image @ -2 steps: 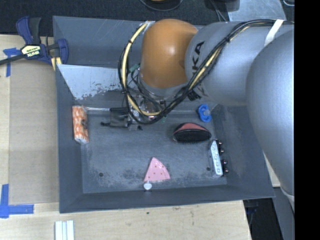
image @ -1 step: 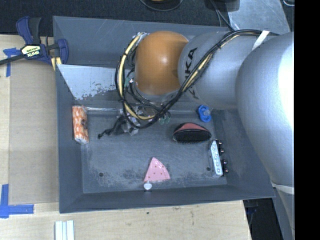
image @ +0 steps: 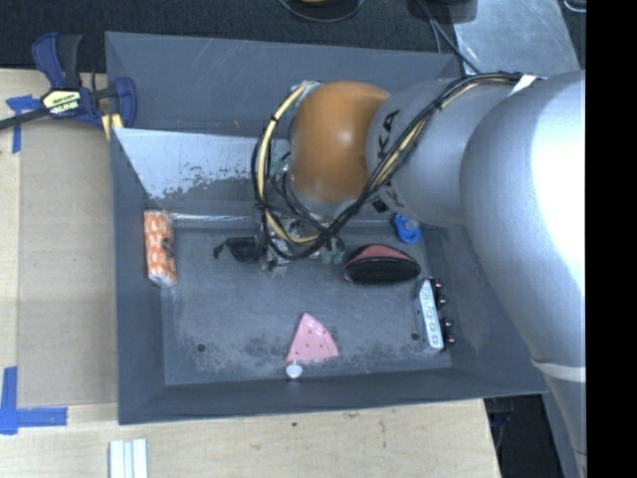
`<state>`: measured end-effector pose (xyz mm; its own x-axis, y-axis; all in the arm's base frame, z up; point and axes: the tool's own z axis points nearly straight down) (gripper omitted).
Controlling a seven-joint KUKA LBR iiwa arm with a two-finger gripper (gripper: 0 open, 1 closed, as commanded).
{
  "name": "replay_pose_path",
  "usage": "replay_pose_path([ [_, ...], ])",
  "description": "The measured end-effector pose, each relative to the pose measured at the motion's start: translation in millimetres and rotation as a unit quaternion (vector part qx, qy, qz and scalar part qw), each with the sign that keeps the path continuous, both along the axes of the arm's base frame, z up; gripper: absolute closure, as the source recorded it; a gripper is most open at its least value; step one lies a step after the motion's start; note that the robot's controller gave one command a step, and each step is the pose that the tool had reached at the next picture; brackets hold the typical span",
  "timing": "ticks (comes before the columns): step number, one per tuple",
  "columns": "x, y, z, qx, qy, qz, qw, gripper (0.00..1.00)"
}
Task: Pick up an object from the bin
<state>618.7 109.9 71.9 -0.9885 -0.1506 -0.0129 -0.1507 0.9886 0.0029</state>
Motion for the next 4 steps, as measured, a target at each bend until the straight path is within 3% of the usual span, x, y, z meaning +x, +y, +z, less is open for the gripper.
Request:
replay_pose_path([
  [2, -2.6, 10, 0, 0.000, -0.0007, -0.031, 0.9995, 1.00],
  [3, -4.7, 37, 0, 0.002, -0.0024, -0.080, 0.9968, 1.00],
  [4, -8.7, 16, 93, 0.000, -0.0005, -0.074, 0.9973, 1.00],
])
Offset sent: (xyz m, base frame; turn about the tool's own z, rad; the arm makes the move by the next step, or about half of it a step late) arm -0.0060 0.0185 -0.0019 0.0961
